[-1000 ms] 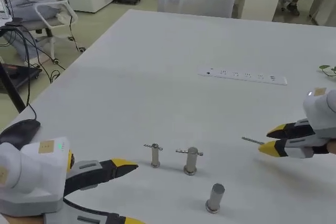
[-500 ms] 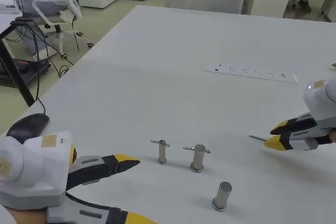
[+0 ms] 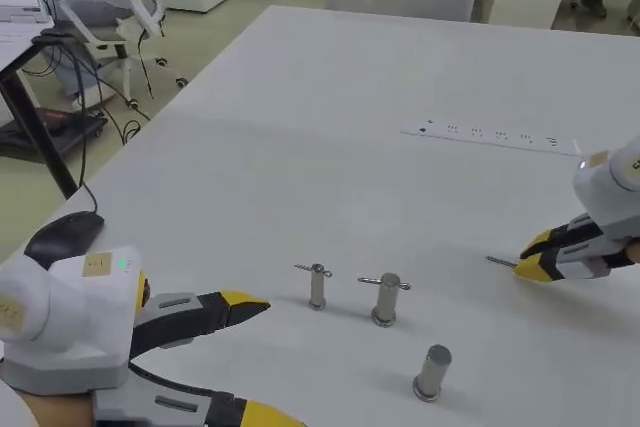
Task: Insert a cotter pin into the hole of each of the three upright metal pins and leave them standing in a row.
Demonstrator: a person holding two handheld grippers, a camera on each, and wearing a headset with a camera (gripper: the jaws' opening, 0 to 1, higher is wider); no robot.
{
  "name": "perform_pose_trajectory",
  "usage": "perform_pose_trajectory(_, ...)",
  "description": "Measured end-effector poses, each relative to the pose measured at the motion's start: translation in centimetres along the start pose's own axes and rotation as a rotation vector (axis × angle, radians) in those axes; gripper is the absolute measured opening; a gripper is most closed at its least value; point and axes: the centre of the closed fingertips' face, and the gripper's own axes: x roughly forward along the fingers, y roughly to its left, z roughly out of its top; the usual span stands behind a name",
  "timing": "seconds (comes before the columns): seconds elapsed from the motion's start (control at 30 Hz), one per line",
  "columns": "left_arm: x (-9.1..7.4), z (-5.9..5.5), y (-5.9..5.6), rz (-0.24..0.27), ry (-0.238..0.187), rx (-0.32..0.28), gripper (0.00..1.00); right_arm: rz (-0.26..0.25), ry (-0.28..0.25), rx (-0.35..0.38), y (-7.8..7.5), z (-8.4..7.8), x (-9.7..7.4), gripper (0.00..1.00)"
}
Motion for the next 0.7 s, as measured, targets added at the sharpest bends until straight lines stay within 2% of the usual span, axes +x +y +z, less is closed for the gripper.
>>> perform_pose_trajectory(0.1, -0.02, 0.0, 0.03, 0.003, -0.002, -0.001, 0.8, 0.003, 0.007, -0.006, 0.0, -0.08, 0.1, 0.16)
perform_pose_trajectory(0.2, -0.04, -0.05, 0.05, 0.003, -0.002, -0.002, 0.8, 0.01, 0.037, -0.026, 0.17, -0.49, 0.41, 0.15)
perform_pose_trajectory(0.33, -0.08, -0.05, 0.09, 0.004, -0.003, -0.004, 0.79, 0.006, 0.038, -0.031, 0.14, -0.37, 0.45, 0.14)
perform_pose_trajectory(0.53, -0.08, -0.02, 0.15, 0.006, -0.004, -0.004, 0.79, 0.002, 0.069, -0.115, 0.5, -0.33, 0.51, 0.09)
perform_pose_trajectory(0.7, 0.03, 0.03, 0.05, 0.003, -0.005, -0.003, 0.79, 0.004, 0.08, -0.14, 0.52, -0.32, 0.52, 0.08)
